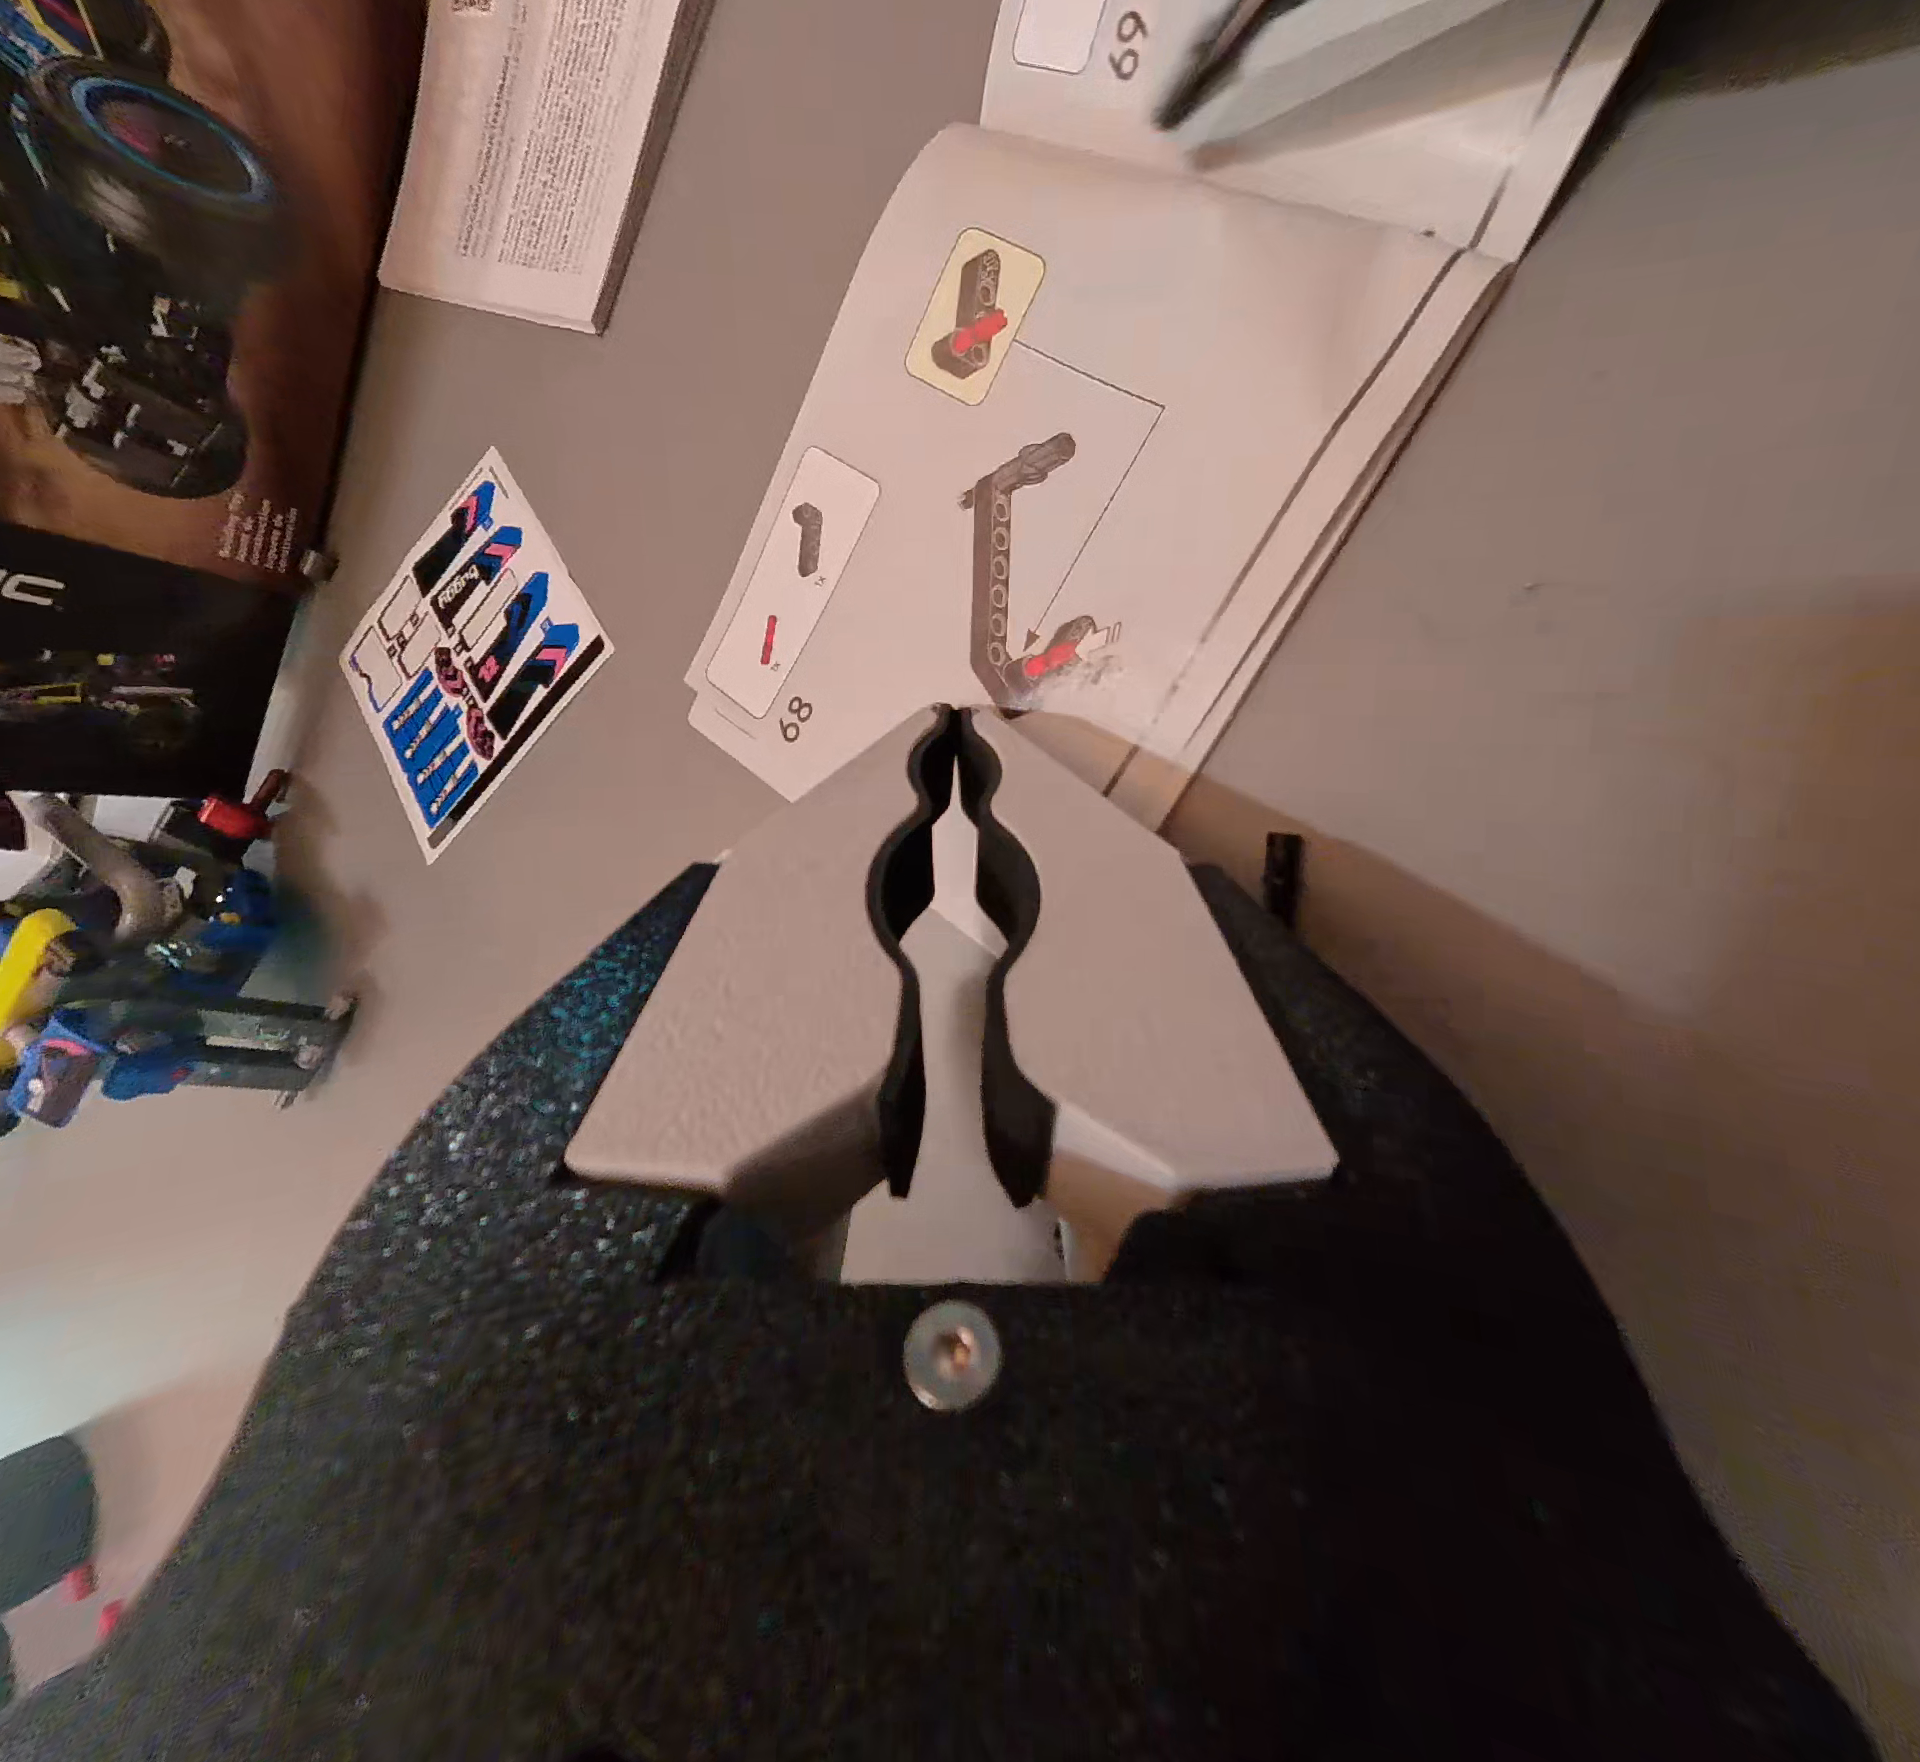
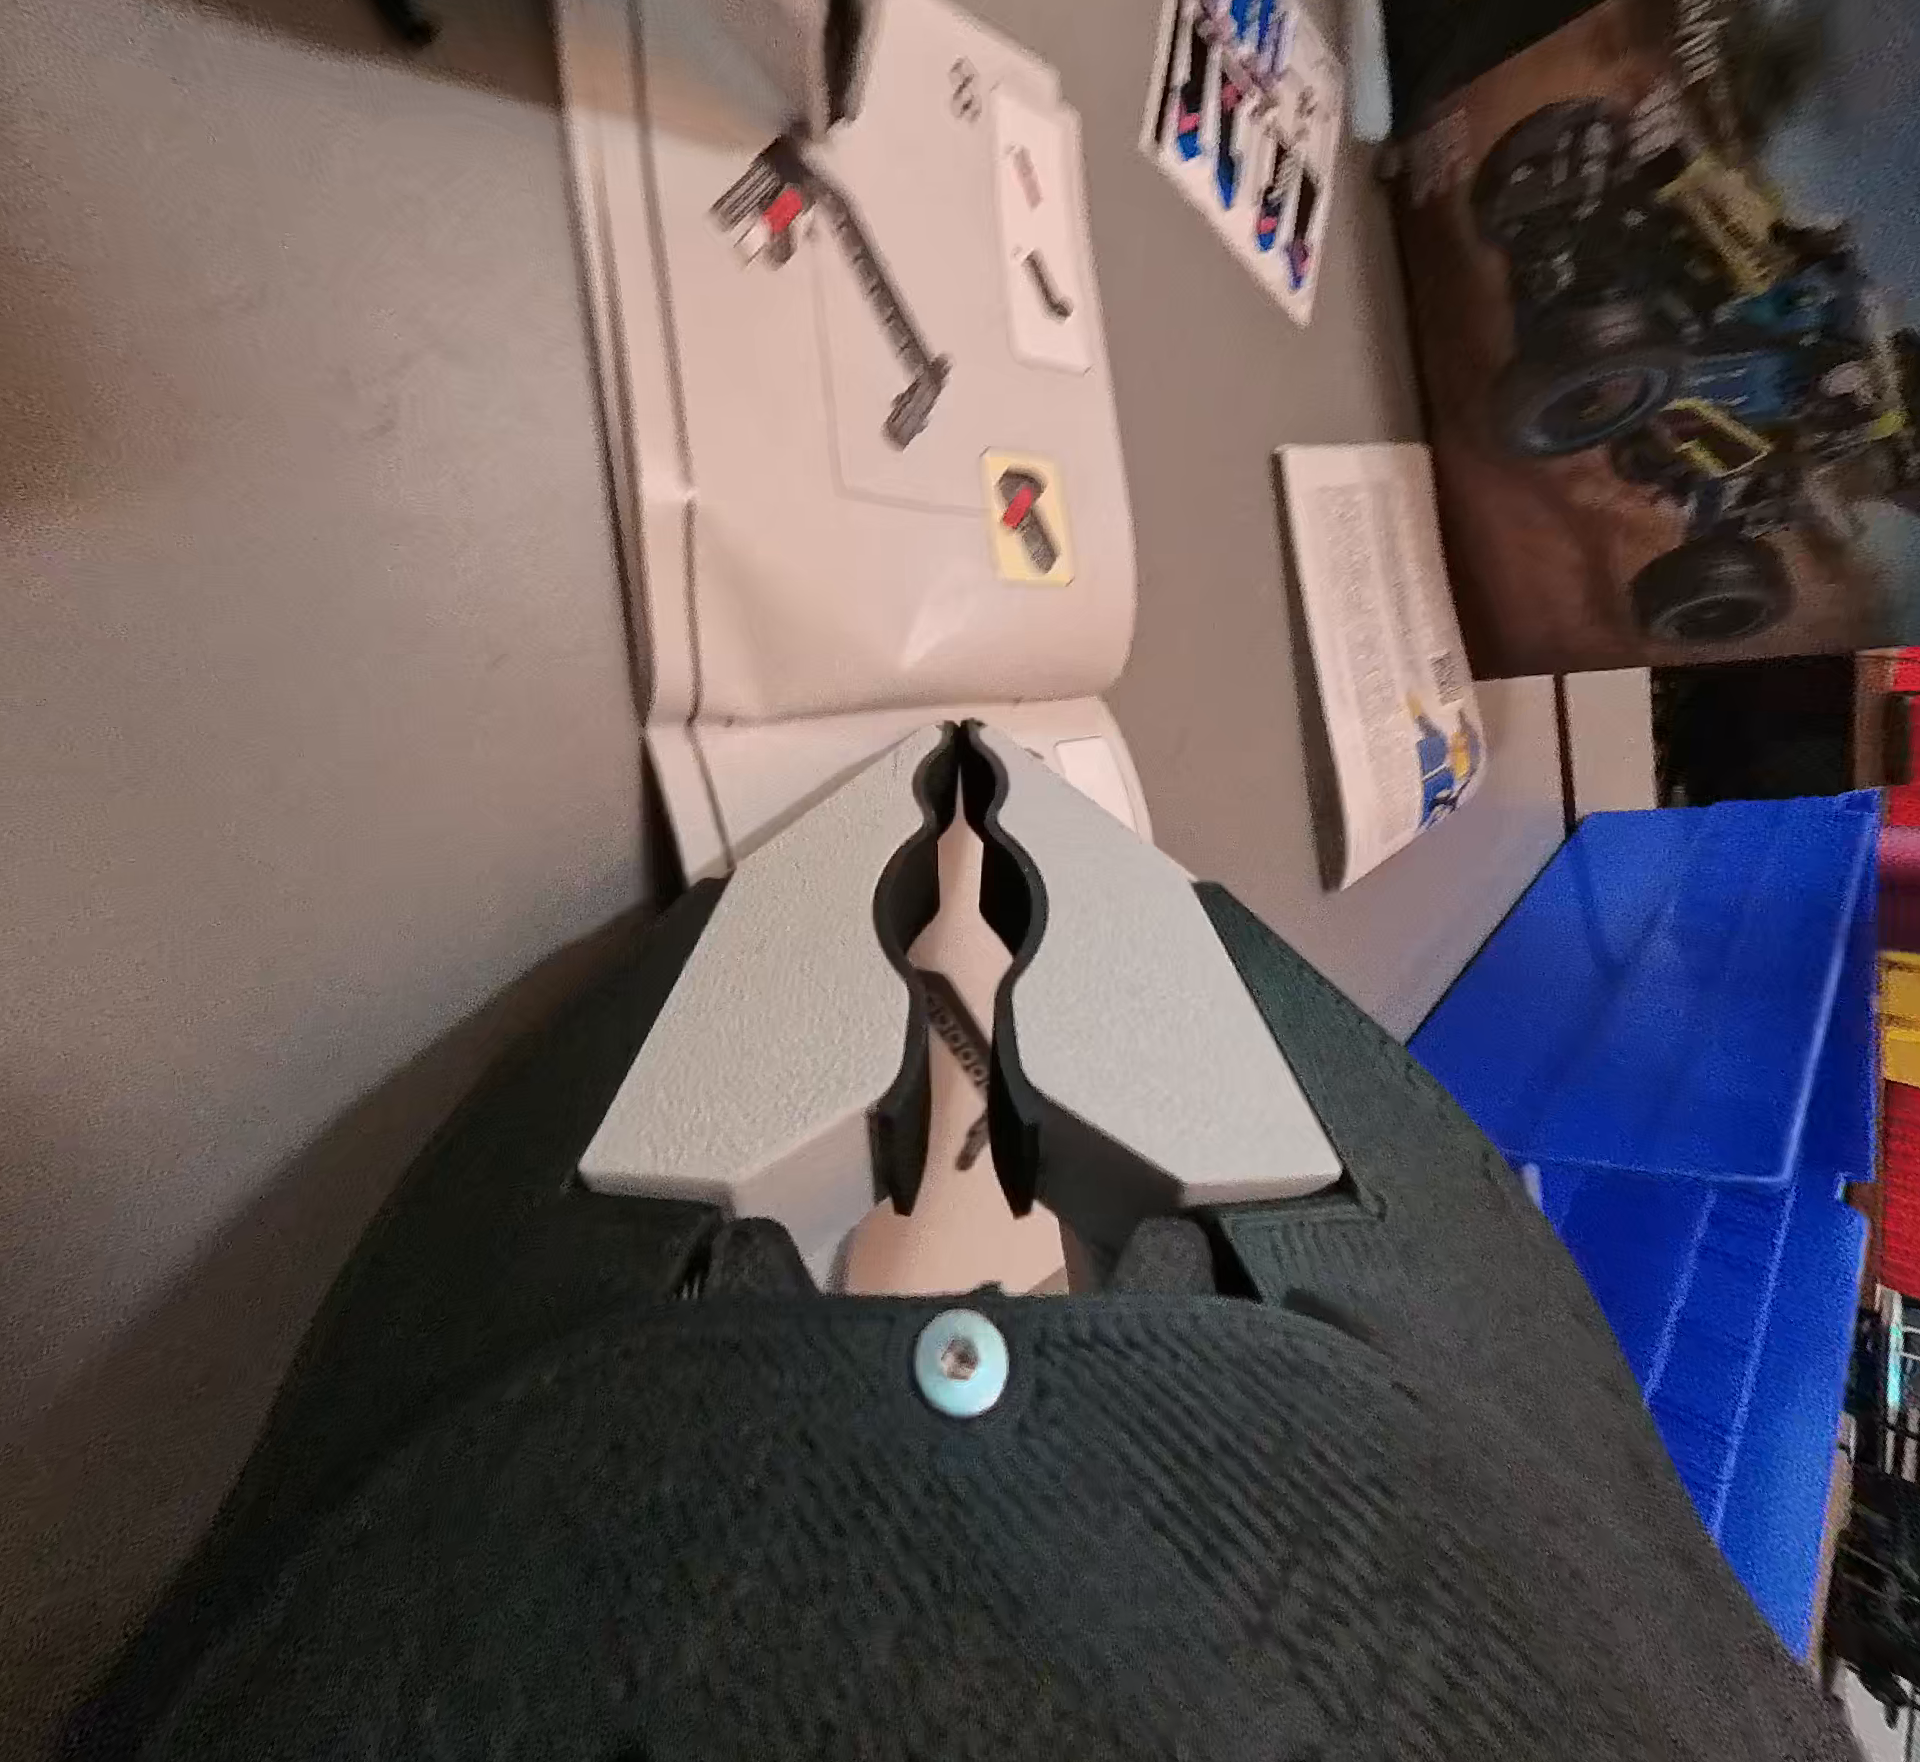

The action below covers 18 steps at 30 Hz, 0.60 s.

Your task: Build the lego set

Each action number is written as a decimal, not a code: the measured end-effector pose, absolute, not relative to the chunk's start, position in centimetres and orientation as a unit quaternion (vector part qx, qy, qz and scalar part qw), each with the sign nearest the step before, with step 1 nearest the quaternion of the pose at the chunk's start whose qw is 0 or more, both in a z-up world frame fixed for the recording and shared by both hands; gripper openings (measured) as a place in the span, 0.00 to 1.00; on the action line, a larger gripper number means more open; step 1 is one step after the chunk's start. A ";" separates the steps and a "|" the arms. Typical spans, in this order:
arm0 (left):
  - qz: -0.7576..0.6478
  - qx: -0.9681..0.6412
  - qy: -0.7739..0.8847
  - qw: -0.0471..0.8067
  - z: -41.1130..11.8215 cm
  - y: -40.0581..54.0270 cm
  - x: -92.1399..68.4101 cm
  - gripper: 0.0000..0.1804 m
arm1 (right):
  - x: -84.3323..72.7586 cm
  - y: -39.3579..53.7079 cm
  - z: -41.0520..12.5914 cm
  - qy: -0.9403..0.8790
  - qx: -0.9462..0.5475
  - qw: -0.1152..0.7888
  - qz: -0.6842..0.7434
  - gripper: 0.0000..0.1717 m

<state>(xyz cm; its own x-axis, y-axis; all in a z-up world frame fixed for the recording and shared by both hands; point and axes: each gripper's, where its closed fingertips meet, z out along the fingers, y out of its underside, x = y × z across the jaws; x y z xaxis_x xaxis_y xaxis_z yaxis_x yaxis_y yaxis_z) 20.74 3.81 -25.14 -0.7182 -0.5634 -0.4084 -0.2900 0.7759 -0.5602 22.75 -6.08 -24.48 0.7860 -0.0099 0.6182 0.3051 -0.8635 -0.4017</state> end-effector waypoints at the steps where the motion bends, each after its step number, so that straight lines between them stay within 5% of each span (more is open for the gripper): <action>1: -0.237 -0.243 0.895 0.289 -25.1 3.9 20.7 0.00 | 22.3 -6.3 -24.8 -0.081 -0.914 0.247 -0.313 0.00; 9: -0.222 -0.291 0.878 0.308 -24.9 5.7 21.0 0.00 | 22.2 -6.5 -24.8 -0.067 -0.900 0.284 -0.323 0.00; 14: -0.285 -0.332 0.819 0.372 -19.1 8.7 18.5 0.00 | 22.6 -5.9 -23.1 -0.059 -0.882 0.313 -0.348 0.00; 18: -0.289 -0.456 0.722 0.432 -15.0 19.8 14.0 0.00 | 23.6 -6.3 -21.9 -0.049 -0.870 0.321 -0.371 0.00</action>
<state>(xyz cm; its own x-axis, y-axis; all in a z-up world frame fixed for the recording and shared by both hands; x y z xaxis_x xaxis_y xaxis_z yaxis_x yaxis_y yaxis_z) 14.02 19.78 -15.00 -0.2097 -0.9091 -0.3599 -0.4089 0.4159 -0.8123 23.56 -6.26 -21.87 0.7205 -0.1521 0.6766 0.3241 -0.7887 -0.5225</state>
